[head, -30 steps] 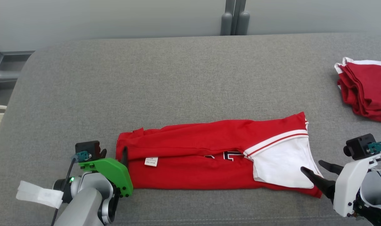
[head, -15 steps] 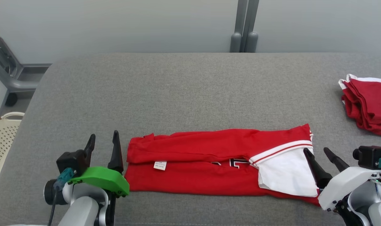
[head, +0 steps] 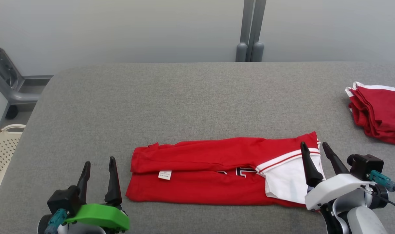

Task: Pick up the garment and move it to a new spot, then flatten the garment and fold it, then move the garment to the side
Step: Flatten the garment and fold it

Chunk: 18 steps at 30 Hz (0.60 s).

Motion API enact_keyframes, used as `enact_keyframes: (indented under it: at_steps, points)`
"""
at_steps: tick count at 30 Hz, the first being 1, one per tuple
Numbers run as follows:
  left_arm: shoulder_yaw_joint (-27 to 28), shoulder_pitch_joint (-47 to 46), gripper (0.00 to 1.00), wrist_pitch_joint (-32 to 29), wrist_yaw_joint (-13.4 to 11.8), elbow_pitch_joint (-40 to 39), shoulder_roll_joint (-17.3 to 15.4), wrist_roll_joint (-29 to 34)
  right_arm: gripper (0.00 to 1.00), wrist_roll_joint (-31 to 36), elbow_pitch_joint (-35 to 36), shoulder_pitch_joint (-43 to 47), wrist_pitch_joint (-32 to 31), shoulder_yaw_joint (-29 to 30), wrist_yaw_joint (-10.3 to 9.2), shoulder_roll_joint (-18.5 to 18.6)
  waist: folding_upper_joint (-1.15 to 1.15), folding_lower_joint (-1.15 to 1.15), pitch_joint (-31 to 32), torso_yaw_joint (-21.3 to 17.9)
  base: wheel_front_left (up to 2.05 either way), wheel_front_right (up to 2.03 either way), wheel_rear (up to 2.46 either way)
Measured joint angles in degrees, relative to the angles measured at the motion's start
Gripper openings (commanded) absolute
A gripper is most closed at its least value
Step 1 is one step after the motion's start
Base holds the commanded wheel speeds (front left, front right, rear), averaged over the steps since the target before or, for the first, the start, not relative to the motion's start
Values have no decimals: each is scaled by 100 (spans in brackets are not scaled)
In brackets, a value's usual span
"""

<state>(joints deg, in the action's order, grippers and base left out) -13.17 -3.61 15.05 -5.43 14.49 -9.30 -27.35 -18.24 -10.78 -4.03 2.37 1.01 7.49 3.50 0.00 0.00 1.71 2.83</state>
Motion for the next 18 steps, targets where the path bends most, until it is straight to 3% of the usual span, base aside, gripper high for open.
enact_keyframes:
  at_steps: [8,18]
  points:
    - [280,467,100,1,178,-56,75,196,100,19,-700,-218,599,-54,0,-55,0,0,116,91,0,0,0]
    - [538,668,100,1,342,-121,100,386,100,-3,-1270,-173,840,-223,0,-67,0,0,182,242,0,0,0]
